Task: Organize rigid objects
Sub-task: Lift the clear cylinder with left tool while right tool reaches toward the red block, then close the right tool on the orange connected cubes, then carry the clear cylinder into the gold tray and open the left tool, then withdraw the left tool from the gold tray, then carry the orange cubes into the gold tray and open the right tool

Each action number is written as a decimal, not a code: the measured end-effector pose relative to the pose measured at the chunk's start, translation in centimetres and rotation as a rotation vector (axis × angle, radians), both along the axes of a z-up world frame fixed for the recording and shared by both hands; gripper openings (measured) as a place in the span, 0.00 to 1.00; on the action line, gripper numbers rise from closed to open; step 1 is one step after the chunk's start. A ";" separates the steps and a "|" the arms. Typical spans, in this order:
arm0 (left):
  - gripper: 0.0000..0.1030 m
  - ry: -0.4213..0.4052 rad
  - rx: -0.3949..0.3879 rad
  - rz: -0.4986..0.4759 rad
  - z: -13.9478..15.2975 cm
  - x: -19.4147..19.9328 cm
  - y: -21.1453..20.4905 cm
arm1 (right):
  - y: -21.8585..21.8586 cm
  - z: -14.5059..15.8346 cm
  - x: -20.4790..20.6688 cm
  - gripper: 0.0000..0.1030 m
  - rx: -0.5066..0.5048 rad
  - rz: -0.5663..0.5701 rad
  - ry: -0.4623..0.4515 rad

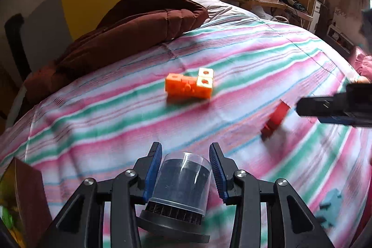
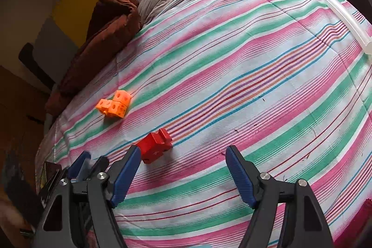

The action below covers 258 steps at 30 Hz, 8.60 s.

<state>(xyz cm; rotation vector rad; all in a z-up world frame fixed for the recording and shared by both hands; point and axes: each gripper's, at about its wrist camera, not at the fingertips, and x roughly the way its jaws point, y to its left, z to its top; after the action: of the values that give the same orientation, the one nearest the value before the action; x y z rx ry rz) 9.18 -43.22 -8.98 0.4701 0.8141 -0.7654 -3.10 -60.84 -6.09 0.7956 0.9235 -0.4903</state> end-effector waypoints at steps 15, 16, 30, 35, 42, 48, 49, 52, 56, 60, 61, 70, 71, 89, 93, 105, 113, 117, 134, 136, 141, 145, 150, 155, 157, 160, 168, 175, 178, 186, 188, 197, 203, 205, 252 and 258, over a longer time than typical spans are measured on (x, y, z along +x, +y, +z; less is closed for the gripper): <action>0.41 -0.003 -0.047 0.020 0.7 -7.0 6.3 | 0.3 0.0 0.3 0.73 -0.040 0.011 0.015; 0.41 -0.003 -0.050 0.019 0.8 -7.4 6.6 | 0.1 -0.1 0.1 0.73 -0.031 0.001 0.012; 0.41 -0.033 -0.095 -0.043 0.9 -13.5 10.7 | -0.3 0.1 0.0 0.73 0.034 -0.019 -0.055; 0.40 -0.045 -0.110 -0.048 0.8 -14.0 11.6 | 1.7 2.0 0.8 0.73 -0.077 0.070 -0.091; 0.40 -0.024 -0.143 -0.050 0.7 -13.6 11.9 | 4.3 3.0 4.3 0.73 -0.132 0.218 -0.078; 0.39 -0.002 -0.168 -0.051 0.5 -13.1 12.0 | 4.9 2.7 10.5 0.73 -0.209 0.286 -0.012; 0.39 0.003 -0.173 -0.050 0.4 -13.0 12.0 | 5.0 2.5 11.5 0.73 -0.233 0.298 0.015; 0.39 0.019 -0.182 -0.046 0.4 -12.7 12.0 | 5.1 1.7 14.6 0.73 -0.275 0.336 0.070; 0.39 0.034 -0.190 -0.042 0.3 -12.5 11.9 | 5.1 -0.1 17.7 0.74 -0.283 0.362 0.137; 0.40 0.039 -0.196 -0.037 0.2 -12.3 12.0 | 7.3 -1.6 18.1 0.47 -0.318 0.445 0.181; 0.40 0.040 -0.200 -0.035 0.2 -12.3 12.1 | 7.8 -1.6 17.8 0.47 -0.308 0.463 0.178; 0.39 0.026 -0.197 -0.020 0.4 -12.7 12.9 | 14.2 -1.5 9.9 0.46 -0.332 0.692 0.206; 0.39 0.023 -0.194 -0.020 0.4 -12.8 13.1 | 14.6 -1.5 8.8 0.46 -0.342 0.692 0.205; 0.01 -0.066 -0.254 0.026 7.7 -13.1 16.2 | 14.0 -2.4 6.0 0.47 -0.327 0.659 0.056; 0.00 -0.067 -0.250 0.010 7.8 -13.0 15.9 | 14.2 -2.4 6.0 0.47 -0.340 0.652 0.055; 0.00 0.122 -0.261 -0.056 6.1 -10.8 14.3 | 14.0 -2.6 6.0 0.47 -0.306 0.661 0.054; 0.74 0.063 -0.159 -0.421 7.1 -14.6 14.8 | 13.9 -2.6 6.2 0.47 -0.288 0.661 0.054; 0.81 -0.008 -0.070 -0.593 7.2 -16.8 13.8 | 14.0 -2.6 6.2 0.47 -0.289 0.661 0.054; 0.42 0.146 -0.080 -0.483 3.9 -14.5 13.1 | 14.2 -2.6 6.5 0.47 -0.315 0.677 0.059; 0.42 0.195 -0.180 -0.374 5.0 -13.4 15.0 | 14.2 -2.7 6.5 0.47 -0.322 0.679 0.059; 0.42 0.204 -0.342 -0.155 7.9 -11.2 20.7 | 14.4 -2.8 6.6 0.47 -0.343 0.681 0.057; 0.42 0.171 -0.400 0.028 9.7 -8.9 25.7 | 14.5 -2.8 6.5 0.47 -0.353 0.681 0.057; 0.42 0.153 -0.365 0.366 9.3 -2.9 33.0 | 14.4 -2.7 6.4 0.47 -0.350 0.678 0.055; 0.42 0.202 -0.384 0.540 8.1 2.6 37.6 | 14.3 -2.7 6.4 0.47 -0.351 0.679 0.054; 0.42 0.217 -0.378 0.570 7.4 4.2 37.6 | 14.3 -2.7 6.4 0.47 -0.349 0.678 0.053; 0.42 0.213 -0.351 0.619 6.6 6.4 37.4 | 14.4 -2.7 6.4 0.47 -0.350 0.677 0.053; 0.43 0.253 -0.226 0.744 2.4 11.1 37.7 | 14.4 -2.8 6.4 0.47 -0.351 0.678 0.054; 0.64 0.215 -0.237 0.779 2.7 10.5 39.0 | 14.4 -2.8 6.4 0.47 -0.351 0.676 0.053; 0.64 0.167 -0.249 0.775 3.6 9.2 39.4 | 14.4 -2.8 6.4 0.47 -0.352 0.678 0.053; 0.67 -0.025 -0.243 0.774 7.0 2.5 39.5 | 14.4 -2.7 6.4 0.47 -0.365 0.674 0.055; 0.67 -0.069 -0.234 0.771 7.7 0.8 39.4 | 14.5 -2.7 6.4 0.47 -0.367 0.672 0.054; 0.73 -0.196 -0.174 0.766 9.5 -4.4 39.4 | 14.6 -2.7 6.3 0.46 -0.369 0.663 0.057; 0.75 -0.211 -0.163 0.751 9.9 -6.0 39.5 | 15.1 -2.5 6.8 0.45 -0.381 0.648 0.110; 0.75 -0.200 -0.167 0.755 9.8 -6.2 39.8 | 15.3 -2.5 6.8 0.45 -0.383 0.630 0.128; 0.75 -0.118 -0.201 0.865 7.3 -6.8 45.2 | 41.9 4.1 11.7 0.45 -0.364 0.945 -0.078; 0.75 -0.112 -0.209 0.894 7.1 -6.5 46.2 | 44.0 0.9 15.0 0.45 -0.330 0.941 0.039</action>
<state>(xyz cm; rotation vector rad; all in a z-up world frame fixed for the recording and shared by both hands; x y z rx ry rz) 2.66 3.00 -1.91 -0.0626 0.7301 0.0121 11.95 -16.85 -5.20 0.0028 1.1010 0.1736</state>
